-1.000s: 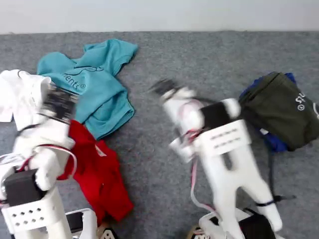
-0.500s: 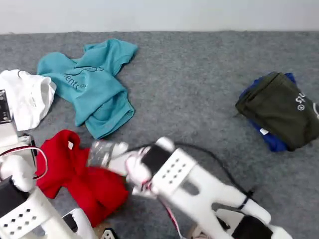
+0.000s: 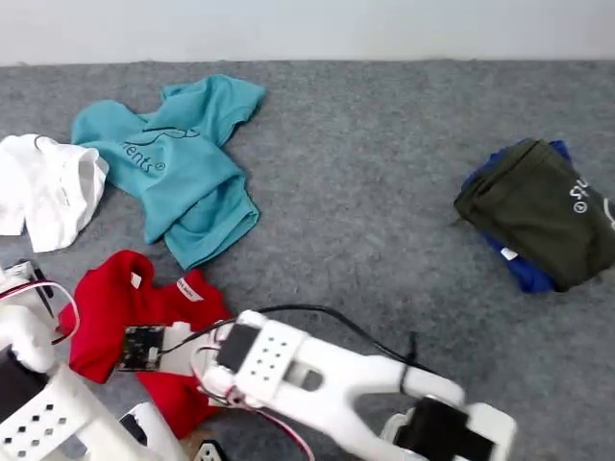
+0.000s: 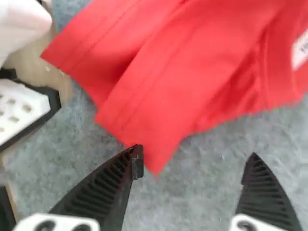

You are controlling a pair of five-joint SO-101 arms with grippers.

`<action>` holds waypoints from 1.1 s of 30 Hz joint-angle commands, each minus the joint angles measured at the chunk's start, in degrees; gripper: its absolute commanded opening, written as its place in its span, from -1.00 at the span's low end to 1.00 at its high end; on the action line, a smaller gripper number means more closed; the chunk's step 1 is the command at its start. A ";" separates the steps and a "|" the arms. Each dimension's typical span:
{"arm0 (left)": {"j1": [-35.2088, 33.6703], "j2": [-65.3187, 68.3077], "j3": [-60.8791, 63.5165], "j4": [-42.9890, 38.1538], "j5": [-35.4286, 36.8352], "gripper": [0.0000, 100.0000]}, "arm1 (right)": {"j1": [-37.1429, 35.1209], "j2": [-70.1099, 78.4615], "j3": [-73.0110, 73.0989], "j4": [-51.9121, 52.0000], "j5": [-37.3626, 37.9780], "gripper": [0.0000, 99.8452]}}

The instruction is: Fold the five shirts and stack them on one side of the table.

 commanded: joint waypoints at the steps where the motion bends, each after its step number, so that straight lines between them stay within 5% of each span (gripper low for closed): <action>1: -0.26 -0.70 -0.22 -1.05 0.70 -0.68 | -1.71 4.79 -5.54 -1.27 -0.88 -0.29; 15: -0.26 -0.70 0.57 -1.05 0.70 -0.68 | -4.70 16.57 -11.69 -1.63 0.79 -0.36; 22: -0.26 -0.79 1.98 -1.32 0.62 -0.68 | 4.88 16.22 -11.96 -2.86 3.96 -0.91; 33: -0.26 -0.79 1.98 -1.14 0.62 -0.68 | 20.18 16.22 -25.85 9.98 4.04 -0.87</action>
